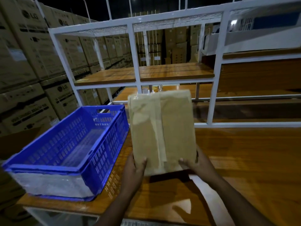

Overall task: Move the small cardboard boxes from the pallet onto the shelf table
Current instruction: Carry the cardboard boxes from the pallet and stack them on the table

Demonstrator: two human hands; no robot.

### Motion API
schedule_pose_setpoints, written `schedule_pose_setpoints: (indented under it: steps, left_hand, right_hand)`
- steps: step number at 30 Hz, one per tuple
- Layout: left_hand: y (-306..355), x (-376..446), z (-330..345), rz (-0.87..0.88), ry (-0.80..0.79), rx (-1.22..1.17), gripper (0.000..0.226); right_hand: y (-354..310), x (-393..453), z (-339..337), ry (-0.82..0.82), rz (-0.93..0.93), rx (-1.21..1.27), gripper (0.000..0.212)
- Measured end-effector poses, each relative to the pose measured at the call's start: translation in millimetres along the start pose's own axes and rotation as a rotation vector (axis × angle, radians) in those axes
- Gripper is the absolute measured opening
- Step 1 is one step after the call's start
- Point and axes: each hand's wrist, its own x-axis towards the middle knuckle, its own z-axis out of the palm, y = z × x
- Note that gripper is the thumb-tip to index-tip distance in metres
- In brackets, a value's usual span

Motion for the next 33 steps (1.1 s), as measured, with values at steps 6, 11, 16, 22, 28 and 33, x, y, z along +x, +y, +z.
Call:
schedule_pose_setpoints:
  steps: [6, 11, 16, 22, 28, 33]
  left_hand:
    - [77, 5, -22, 0.062, -0.077, -0.191, 0.050]
    - [102, 15, -39, 0.185, -0.099, -0.194, 0.068]
    - [112, 30, -49, 0.225, -0.133, -0.164, 0.100]
    - [112, 30, -49, 0.210, -0.140, -0.132, 0.093]
    - [114, 30, -50, 0.186, -0.146, -0.115, 0.099]
    - [109, 33, -52, 0.162, -0.119, -0.095, 0.095]
  right_hand:
    - [-71, 16, -28, -0.013, -0.092, 0.167, 0.113]
    - [-94, 18, -41, -0.019, -0.134, 0.208, 0.107]
    - [-105, 18, -36, 0.068, -0.196, 0.122, 0.090]
    - [-104, 21, -30, 0.169, -0.184, 0.001, 0.092]
    - [-111, 19, -29, 0.161, -0.181, -0.008, 0.094]
    - [-118, 23, -32, 0.176, -0.165, -0.111, 0.103]
